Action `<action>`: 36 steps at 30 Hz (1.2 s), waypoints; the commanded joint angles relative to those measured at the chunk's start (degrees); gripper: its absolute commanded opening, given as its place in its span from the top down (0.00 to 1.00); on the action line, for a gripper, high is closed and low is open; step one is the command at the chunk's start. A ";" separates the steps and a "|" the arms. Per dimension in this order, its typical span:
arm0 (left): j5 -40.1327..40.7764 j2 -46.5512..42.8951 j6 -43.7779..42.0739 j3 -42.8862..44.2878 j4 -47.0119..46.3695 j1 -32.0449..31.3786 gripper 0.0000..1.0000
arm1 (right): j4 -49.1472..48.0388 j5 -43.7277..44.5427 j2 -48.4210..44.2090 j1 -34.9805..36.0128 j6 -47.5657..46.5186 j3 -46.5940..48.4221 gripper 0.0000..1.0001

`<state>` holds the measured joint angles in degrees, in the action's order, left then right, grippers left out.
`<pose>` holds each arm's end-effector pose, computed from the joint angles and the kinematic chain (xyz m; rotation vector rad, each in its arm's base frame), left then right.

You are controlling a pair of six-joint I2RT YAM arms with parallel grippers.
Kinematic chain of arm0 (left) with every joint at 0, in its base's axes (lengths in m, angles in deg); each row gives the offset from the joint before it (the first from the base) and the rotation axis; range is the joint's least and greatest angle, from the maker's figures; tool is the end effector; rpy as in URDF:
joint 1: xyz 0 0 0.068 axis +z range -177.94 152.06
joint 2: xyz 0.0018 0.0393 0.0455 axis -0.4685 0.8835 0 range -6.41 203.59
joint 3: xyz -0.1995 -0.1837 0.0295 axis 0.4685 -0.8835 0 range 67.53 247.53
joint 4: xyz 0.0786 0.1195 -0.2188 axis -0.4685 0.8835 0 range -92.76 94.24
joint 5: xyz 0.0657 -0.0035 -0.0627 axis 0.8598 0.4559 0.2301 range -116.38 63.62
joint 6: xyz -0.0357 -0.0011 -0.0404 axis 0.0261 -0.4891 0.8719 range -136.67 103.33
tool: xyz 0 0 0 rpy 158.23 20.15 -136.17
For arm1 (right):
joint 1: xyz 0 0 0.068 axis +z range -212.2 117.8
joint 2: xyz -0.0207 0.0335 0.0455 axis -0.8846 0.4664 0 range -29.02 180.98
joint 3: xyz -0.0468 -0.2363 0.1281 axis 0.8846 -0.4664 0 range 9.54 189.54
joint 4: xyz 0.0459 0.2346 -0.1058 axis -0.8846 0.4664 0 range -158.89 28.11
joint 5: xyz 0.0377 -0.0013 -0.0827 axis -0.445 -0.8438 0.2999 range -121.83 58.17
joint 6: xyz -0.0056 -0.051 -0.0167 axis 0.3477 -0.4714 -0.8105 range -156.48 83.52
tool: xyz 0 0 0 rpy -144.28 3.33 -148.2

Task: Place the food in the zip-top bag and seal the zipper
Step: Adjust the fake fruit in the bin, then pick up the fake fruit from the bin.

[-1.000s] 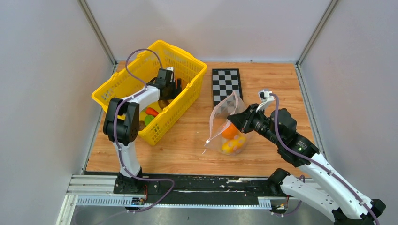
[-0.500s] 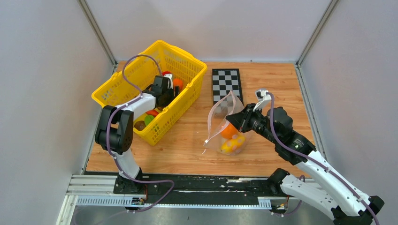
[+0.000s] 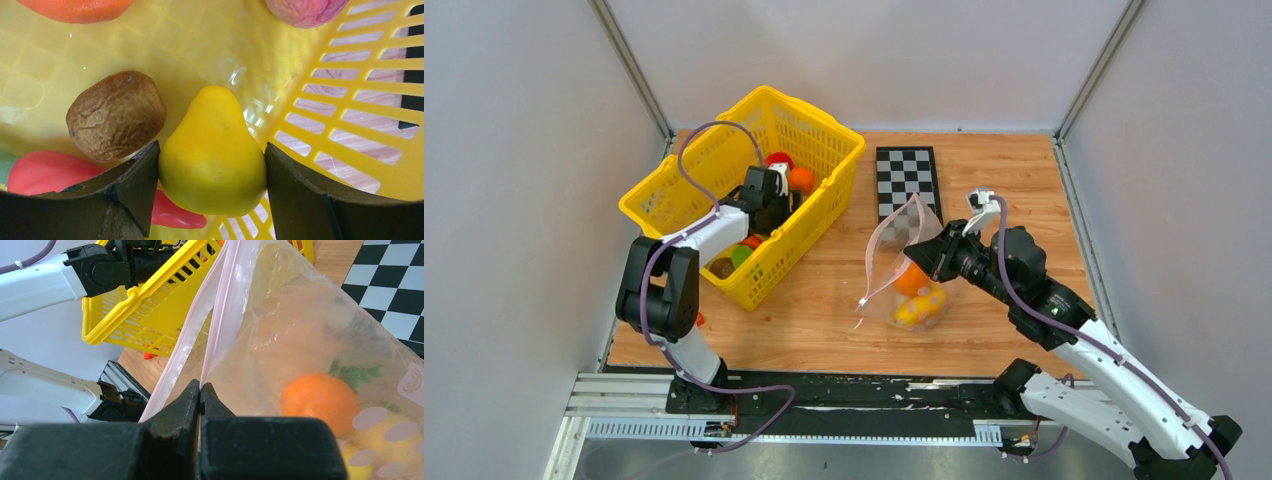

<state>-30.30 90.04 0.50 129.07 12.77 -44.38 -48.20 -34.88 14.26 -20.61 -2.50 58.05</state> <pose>0.3394 -0.1029 0.2004 0.0147 2.4787 -0.3390 0.1273 0.1154 0.3473 -0.1690 1.9464 0.9519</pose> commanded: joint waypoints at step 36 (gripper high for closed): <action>1.75 -12.83 -5.04 4.48 9.05 -0.33 0.44 | -0.47 0.71 -2.05 0.23 0.19 1.20 1.00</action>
<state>-30.76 86.78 -5.03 129.82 20.79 -44.41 -48.20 -34.84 12.93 -20.61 -2.50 58.05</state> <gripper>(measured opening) 0.783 0.015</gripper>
